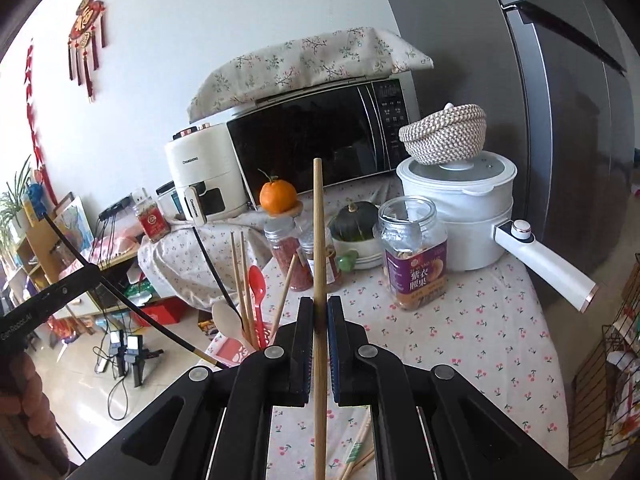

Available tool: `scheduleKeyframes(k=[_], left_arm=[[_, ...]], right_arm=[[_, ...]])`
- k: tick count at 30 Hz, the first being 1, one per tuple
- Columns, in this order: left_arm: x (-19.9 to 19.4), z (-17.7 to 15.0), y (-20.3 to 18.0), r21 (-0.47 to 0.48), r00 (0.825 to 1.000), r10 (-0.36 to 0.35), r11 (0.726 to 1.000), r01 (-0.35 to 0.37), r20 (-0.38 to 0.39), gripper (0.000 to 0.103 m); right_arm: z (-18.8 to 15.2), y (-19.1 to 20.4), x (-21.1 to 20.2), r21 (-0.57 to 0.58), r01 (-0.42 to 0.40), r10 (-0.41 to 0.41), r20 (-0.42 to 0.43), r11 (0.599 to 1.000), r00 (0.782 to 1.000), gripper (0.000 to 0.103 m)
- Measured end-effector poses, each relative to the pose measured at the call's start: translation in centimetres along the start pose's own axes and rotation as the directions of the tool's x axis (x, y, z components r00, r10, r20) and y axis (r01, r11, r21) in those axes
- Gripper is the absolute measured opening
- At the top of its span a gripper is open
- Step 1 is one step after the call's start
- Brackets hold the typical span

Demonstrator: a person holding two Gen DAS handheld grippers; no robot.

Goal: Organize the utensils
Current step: 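Lower the black chopstick into the pink holder and open the left tool, then lower the wooden chopstick into the pink holder and open the right tool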

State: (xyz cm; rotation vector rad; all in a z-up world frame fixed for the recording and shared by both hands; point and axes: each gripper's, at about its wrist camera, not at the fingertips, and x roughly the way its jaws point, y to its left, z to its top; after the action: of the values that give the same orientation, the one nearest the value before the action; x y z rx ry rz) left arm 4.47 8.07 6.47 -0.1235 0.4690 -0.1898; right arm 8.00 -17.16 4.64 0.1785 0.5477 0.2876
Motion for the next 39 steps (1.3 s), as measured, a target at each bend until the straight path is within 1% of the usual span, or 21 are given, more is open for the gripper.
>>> scheduleKeyframes(k=[3, 7, 9, 11, 14, 16, 19, 21, 22, 23, 24, 26, 27, 28, 29, 31, 33, 36, 38, 39], left_arm=[[0.6, -0.1, 0.4, 0.009, 0.999, 0.034, 0.999, -0.034, 0.040, 0.006], [2.0, -0.1, 1.0, 0.006, 0.998, 0.049, 0.999, -0.049, 0.043, 0.006], [3.1, -0.2, 1.2, 0.016, 0.998, 0.065, 0.998, -0.065, 0.019, 0.006], [4.4, -0.3, 1.6, 0.013, 0.998, 0.066, 0.998, -0.066, -0.023, 0.006], [6.4, -0.5, 2.5, -0.035, 0.994, 0.045, 0.998, -0.048, -0.099, 0.006], [7.8, -0.6, 3.0, -0.063, 0.988, 0.017, 0.998, -0.027, -0.150, 0.006], [9.6, -1.0, 3.6, -0.093, 0.981, -0.003, 0.996, -0.016, -0.196, 0.006], [10.0, -1.4, 3.7, -0.109, 0.981, -0.003, 0.994, -0.018, -0.194, 0.007], [10.0, -1.4, 3.7, -0.114, 0.981, -0.008, 0.993, -0.015, -0.196, 0.012], [9.8, -1.4, 3.7, -0.114, 0.980, -0.013, 0.993, -0.010, -0.201, 0.023], [9.6, -1.4, 3.7, -0.109, 0.980, -0.017, 0.994, -0.005, -0.200, 0.030], [8.6, -1.3, 3.6, -0.091, 0.983, -0.009, 0.996, -0.008, -0.184, 0.057], [8.3, -1.2, 3.7, -0.083, 0.984, 0.001, 0.996, -0.016, -0.180, 0.063], [7.9, -1.3, 3.8, -0.077, 0.983, 0.016, 0.997, -0.030, -0.183, 0.071], [7.6, -1.3, 4.0, -0.070, 0.981, 0.043, 0.996, -0.058, -0.189, 0.076], [7.5, -1.8, 4.7, -0.051, 0.970, 0.124, 0.989, -0.138, -0.210, 0.081], [7.9, -2.6, 5.7, -0.049, 0.950, 0.184, 0.978, -0.203, -0.252, 0.082], [8.4, -3.6, 7.1, -0.064, 0.924, 0.202, 0.970, -0.235, -0.324, 0.082], [8.4, -4.0, 7.6, -0.064, 0.916, 0.205, 0.968, -0.241, -0.344, 0.082], [8.2, -4.0, 7.8, -0.066, 0.915, 0.204, 0.968, -0.241, -0.348, 0.082]], right_arm=[[0.1, 0.1, -0.3, 0.008, -0.019, 0.019, 0.026, 1.000, 0.999, 0.007], [0.0, 0.1, -0.3, 0.010, -0.022, 0.022, 0.048, 1.000, 0.999, 0.007], [-0.1, 0.1, -0.3, 0.018, -0.020, 0.019, 0.056, 1.000, 0.998, 0.007], [-0.2, 0.3, -0.1, 0.031, -0.021, 0.019, 0.060, 0.999, 0.998, 0.007], [0.0, 1.2, 0.5, 0.040, -0.010, 0.007, 0.073, 0.999, 0.997, 0.007], [0.2, 2.0, 1.0, 0.041, -0.003, 0.000, 0.082, 0.999, 0.997, 0.007], [0.4, 3.3, 1.9, 0.029, 0.017, -0.020, 0.098, 0.999, 0.995, 0.007], [0.7, 4.1, 2.8, 0.028, 0.028, -0.031, 0.111, 0.999, 0.993, 0.007], [0.9, 4.4, 3.2, 0.028, 0.033, -0.036, 0.118, 0.999, 0.992, 0.007], [1.0, 4.8, 3.6, 0.030, 0.034, -0.037, 0.124, 0.999, 0.992, 0.007], [1.2, 5.2, 4.0, 0.029, 0.033, -0.037, 0.129, 0.999, 0.991, 0.007], [1.5, 6.0, 4.8, 0.022, 0.040, -0.042, 0.144, 0.999, 0.989, 0.007], [1.7, 6.4, 5.1, 0.017, 0.043, -0.046, 0.155, 0.999, 0.987, 0.007], [1.9, 6.8, 5.5, 0.014, 0.046, -0.047, 0.166, 0.999, 0.985, 0.007], [2.0, 7.2, 5.8, 0.015, 0.048, -0.050, 0.176, 0.999, 0.983, 0.007], [2.1, 7.8, 6.5, 0.019, 0.055, -0.057, 0.200, 0.998, 0.978, 0.007], [2.2, 8.6, 7.2, 0.017, 0.068, -0.070, 0.222, 0.998, 0.972, 0.007], [2.0, 9.6, 8.3, 0.009, 0.103, -0.102, 0.252, 0.995, 0.962, 0.007], [1.7, 9.9, 8.9, 0.010, 0.129, -0.127, 0.268, 0.992, 0.955, 0.007], [1.5, 10.1, 9.2, 0.015, 0.134, -0.133, 0.272, 0.991, 0.953, 0.007]])
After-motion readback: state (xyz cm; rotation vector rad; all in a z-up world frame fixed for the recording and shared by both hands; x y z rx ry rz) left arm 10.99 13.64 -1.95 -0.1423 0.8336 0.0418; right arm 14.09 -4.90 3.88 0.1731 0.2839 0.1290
